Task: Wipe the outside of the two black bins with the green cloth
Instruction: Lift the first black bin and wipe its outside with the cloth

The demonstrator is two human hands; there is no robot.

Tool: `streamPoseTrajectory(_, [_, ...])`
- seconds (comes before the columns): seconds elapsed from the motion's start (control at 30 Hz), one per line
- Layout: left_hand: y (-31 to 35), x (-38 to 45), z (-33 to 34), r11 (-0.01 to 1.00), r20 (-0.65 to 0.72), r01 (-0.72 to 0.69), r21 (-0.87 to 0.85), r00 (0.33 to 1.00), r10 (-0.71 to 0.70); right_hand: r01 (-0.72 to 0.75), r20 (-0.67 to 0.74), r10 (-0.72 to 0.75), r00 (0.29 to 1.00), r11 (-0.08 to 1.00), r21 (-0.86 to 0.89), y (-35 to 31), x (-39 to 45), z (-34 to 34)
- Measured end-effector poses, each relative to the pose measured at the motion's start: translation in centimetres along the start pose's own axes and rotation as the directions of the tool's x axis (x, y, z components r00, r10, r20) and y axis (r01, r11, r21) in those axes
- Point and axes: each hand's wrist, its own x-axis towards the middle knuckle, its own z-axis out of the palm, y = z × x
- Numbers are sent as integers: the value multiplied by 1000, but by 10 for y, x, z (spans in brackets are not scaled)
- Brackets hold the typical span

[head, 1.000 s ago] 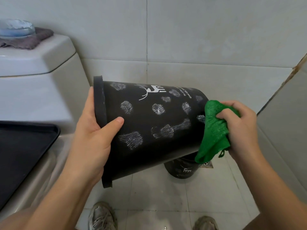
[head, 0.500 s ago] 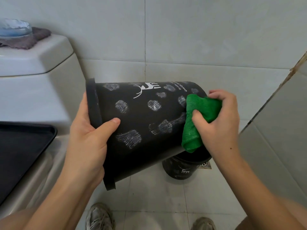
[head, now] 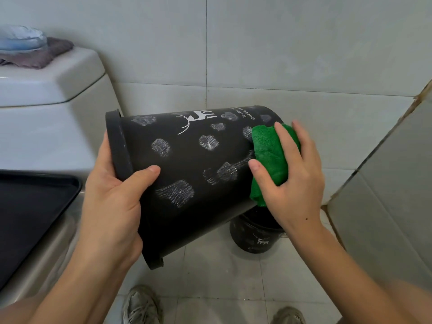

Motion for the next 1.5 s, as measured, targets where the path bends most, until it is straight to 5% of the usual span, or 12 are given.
streamPoseTrajectory(0.4, [1,1,5,997,24,-81,17,996,81,74,-140,-69,988,997,30,3,9,-8])
streamPoseTrajectory(0.57, [-3,0,7,998,10,-56,-15,998,56,457,-12,-457,889,889,1,-22,-17,-2])
streamPoseTrajectory(0.73, [0,0,5,998,-2,-56,-12,998,56,89,-130,-81,988,995,54,-1,9,-8])
streamPoseTrajectory(0.9, [-1,1,7,996,-35,-80,-31,996,79,459,24,-458,888,888,-14,-24,-17,-5])
streamPoseTrajectory(1.07, [2,-2,8,995,-14,-93,-24,996,93,68,-130,-61,990,997,44,-5,18,-9])
streamPoseTrajectory(1.23, [-1,-2,10,993,-16,-111,-31,994,110,446,-11,-445,895,895,16,-35,-18,-5])
streamPoseTrajectory(1.3, [-1,-2,10,994,-22,-99,-40,995,99,391,-31,-390,920,920,28,-25,-8,-5])
streamPoseTrajectory(1.4, [0,-4,10,994,-19,-104,-32,994,103,95,-112,-85,990,991,90,-12,12,-9])
streamPoseTrajectory(1.5, [-1,-4,11,994,-2,-104,-38,995,104,241,-82,-237,968,969,51,-26,-7,-7])
